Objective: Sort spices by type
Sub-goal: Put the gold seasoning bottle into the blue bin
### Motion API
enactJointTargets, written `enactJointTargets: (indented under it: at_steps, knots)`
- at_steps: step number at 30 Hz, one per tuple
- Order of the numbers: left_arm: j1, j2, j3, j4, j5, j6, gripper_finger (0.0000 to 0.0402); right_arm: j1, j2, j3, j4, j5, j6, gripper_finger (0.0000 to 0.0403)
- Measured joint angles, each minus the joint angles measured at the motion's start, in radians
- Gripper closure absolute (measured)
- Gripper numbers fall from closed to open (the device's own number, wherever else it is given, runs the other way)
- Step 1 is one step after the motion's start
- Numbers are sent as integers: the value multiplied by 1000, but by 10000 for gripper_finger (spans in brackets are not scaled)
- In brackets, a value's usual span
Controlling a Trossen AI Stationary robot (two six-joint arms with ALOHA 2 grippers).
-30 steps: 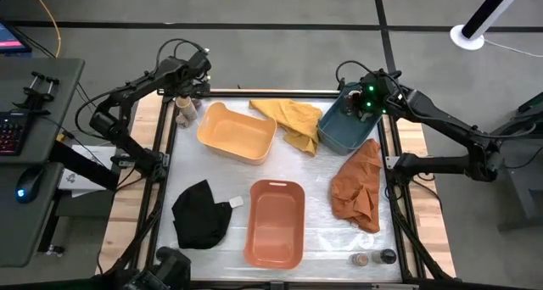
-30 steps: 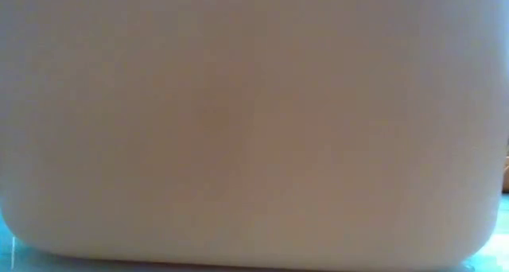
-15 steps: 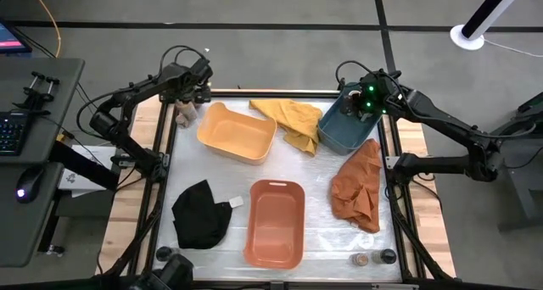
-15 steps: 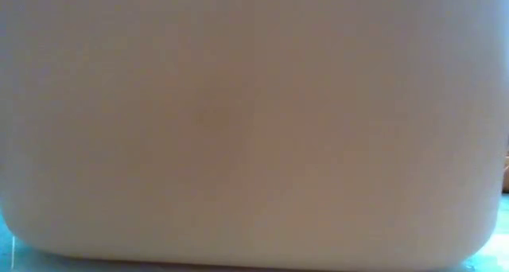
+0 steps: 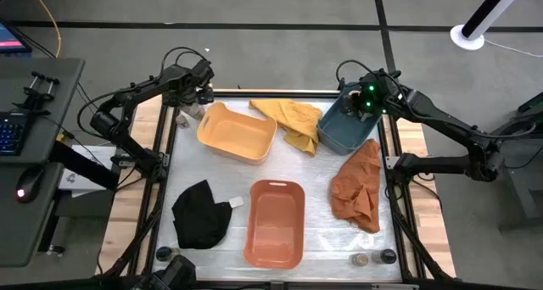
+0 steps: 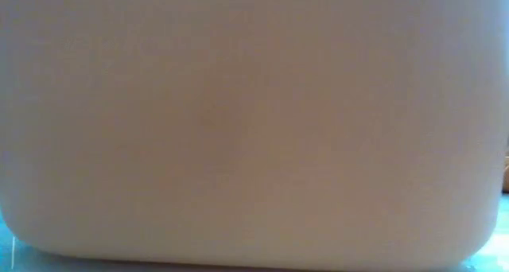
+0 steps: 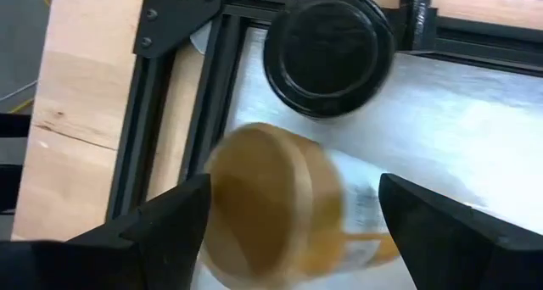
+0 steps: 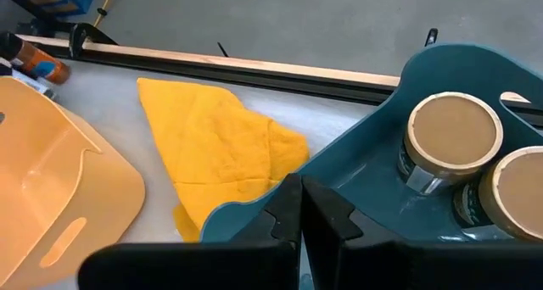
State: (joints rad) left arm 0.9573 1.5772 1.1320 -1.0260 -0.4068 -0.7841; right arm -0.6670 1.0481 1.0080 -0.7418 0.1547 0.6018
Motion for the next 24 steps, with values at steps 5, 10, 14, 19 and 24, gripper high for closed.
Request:
enactJointTargets:
  at_steps: [5, 10, 14, 19, 24]
  knots:
    - [-15, 0, 0, 24, 9, -1, 78, 0, 0, 0, 4, 0, 0, 403]
    - [-30, 0, 0, 55, 18, 0, 78, 0, 0, 0, 4, -1, 0, 403]
    - [-30, 0, 0, 55, 17, 28, 78, 0, 0, 0, 4, -1, 0, 403]
    - [-29, -1, 0, 72, 50, 158, 78, 0, 0, 0, 3, -1, 0, 403]
    - [-54, -2, 6, 49, 100, 406, 78, 0, 0, 0, 3, -1, 0, 403]
